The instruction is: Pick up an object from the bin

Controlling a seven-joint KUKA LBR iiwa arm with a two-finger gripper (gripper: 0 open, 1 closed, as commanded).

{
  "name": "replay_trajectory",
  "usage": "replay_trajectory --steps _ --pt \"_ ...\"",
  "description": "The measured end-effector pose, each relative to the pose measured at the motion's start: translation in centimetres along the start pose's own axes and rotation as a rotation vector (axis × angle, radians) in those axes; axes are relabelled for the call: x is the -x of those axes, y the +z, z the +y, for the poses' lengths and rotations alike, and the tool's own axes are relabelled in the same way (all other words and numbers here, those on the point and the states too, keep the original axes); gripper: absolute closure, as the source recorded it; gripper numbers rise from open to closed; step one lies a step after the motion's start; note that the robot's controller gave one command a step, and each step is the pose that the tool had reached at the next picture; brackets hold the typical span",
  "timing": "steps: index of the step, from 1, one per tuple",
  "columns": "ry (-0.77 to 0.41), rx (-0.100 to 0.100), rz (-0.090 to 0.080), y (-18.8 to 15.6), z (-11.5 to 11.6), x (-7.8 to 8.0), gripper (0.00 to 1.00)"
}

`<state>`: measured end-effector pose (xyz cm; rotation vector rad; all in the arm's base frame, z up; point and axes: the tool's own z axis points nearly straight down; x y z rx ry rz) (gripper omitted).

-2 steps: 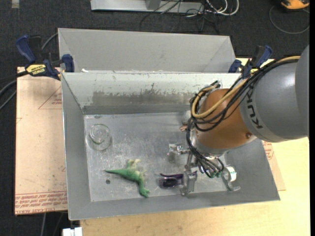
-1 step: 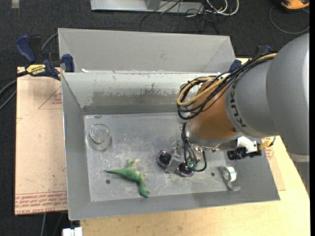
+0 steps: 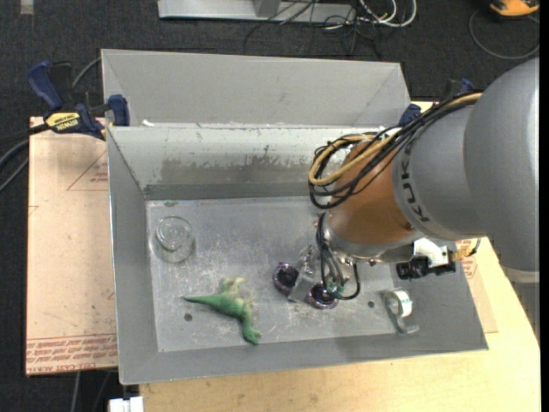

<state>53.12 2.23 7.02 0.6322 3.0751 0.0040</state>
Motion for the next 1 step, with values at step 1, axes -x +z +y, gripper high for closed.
replay_trajectory --steps 1 --pt "0.013 0.001 -0.002 -13.91 -0.04 0.17 1.0"
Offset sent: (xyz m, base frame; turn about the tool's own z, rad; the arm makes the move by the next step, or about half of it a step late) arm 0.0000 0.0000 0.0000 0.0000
